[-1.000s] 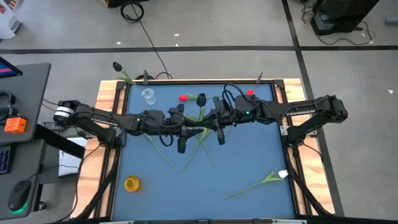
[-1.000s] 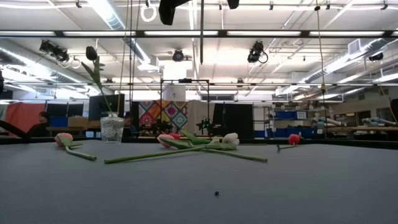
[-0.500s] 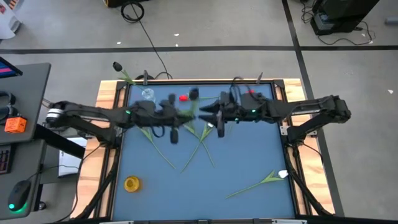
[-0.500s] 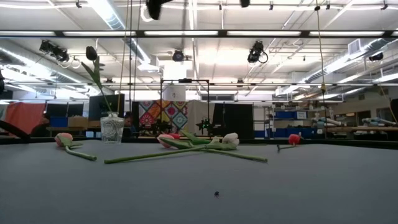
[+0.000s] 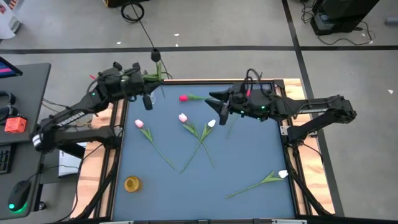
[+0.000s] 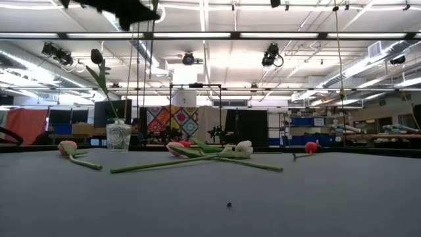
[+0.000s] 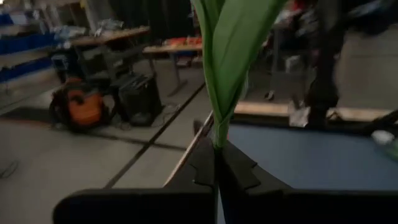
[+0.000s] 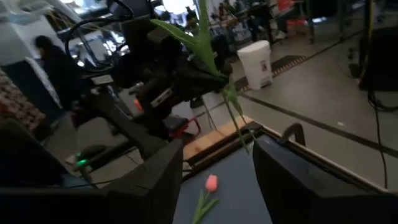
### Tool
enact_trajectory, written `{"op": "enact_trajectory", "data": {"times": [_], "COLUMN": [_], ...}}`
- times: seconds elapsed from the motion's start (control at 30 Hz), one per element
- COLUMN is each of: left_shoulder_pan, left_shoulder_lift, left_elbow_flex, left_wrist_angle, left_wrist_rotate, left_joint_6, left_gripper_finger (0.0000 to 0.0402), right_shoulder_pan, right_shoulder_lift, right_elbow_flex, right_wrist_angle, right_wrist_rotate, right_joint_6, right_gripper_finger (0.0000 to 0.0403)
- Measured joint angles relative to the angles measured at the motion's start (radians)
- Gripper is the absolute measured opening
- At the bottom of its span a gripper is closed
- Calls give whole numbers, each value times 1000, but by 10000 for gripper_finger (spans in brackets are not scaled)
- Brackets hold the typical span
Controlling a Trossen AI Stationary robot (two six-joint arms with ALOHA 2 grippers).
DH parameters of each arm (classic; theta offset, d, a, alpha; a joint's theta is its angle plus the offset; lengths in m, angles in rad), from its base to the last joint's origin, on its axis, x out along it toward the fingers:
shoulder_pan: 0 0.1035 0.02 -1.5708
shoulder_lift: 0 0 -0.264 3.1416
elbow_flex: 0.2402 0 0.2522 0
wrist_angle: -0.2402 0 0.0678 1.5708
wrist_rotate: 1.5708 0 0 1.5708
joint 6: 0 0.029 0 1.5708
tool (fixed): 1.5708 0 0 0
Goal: Sort flowers into vase by color
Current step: Put the black tulip into the transparent vase
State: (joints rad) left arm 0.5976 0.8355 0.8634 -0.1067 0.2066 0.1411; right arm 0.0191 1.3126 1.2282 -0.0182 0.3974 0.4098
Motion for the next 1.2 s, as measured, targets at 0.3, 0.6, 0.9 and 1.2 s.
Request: {"op": "enact_trajectory", "data": {"times": [0.3,0.6,0.9,1.2], "left_shoulder_pan": [295,428,492,494], "left_shoulder_lift": [-97,-120,-109,-108], "left_elbow_flex": [-301,-367,-367,-367], "left_wrist_angle": [292,343,309,250], "left_wrist_rotate": [159,155,152,58], "left_joint_6": [-126,-81,-74,-70], "left_gripper_finger": [4,4,4,4], "right_shoulder_pan": [-1,-112,-276,-329], "right_shoulder_lift": [96,110,110,110], "right_elbow_flex": [0,-1,-1,-1], "right_wrist_angle": [3,2,10,8], "right_wrist_rotate": [26,-77,-300,-377], "right_joint_6": [55,4,-37,-72], "right_gripper_finger": [202,202,202,202]}}
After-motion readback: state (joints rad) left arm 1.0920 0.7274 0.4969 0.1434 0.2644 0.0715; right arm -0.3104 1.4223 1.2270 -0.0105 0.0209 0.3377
